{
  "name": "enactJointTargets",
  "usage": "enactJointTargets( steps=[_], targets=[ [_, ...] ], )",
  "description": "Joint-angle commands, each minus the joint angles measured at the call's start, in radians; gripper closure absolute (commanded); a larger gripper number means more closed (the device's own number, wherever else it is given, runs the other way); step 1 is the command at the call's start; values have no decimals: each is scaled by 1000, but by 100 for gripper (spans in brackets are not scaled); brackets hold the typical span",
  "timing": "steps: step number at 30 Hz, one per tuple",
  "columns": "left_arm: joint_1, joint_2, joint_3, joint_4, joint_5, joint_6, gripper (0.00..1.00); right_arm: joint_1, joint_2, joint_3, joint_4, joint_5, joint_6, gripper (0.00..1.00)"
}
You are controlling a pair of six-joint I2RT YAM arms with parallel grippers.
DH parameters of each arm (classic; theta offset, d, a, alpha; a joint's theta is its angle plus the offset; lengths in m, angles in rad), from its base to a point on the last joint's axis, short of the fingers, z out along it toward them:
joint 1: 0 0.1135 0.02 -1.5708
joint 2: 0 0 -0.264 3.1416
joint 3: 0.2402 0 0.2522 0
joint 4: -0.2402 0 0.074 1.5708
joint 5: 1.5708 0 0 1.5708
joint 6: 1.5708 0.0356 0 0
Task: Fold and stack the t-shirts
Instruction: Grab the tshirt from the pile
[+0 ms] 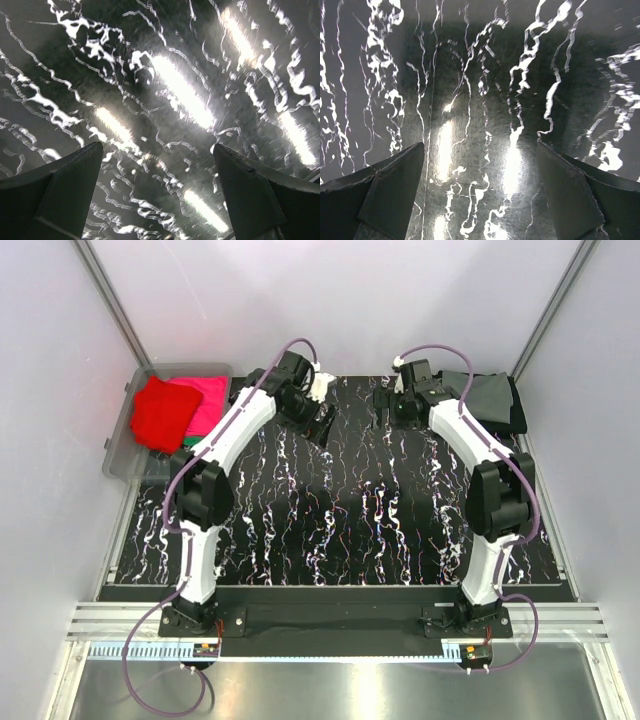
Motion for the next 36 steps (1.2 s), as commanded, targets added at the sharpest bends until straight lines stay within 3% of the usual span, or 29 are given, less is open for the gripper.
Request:
enactJointTargets(
  steps=[1, 3, 5, 11, 18, 27, 29, 33, 36],
  targets=[
    [29, -131, -3, -42, -138, 134, 1, 7, 8, 43, 31, -56, -8, 0],
    [76, -158, -56, -25, -233, 152, 1, 7, 13, 46, -16, -168, -66, 0],
    [139, -198, -154, 45, -353, 140, 1, 7, 31, 62, -105, -376, -166, 0],
    [309, -264, -333, 266, -396, 160, 21, 12, 53, 72, -159, -485, -205, 0],
    [408, -136, -166, 259, -407, 226, 37, 15, 62, 53, -124, -553, -193, 3],
    [532, 90, 72, 251, -462, 299, 44, 15, 13, -66, -66, -589, -188, 2],
    [530, 121, 92, 260, -446, 318, 55, 13, 14, -78, -66, -587, -193, 2],
    [544, 252, 241, 223, -447, 299, 52, 15, 4, -93, -64, -601, -206, 2],
    [553, 302, 261, 255, -478, 316, 48, 13, -6, -110, -66, -612, -208, 2]
  ],
)
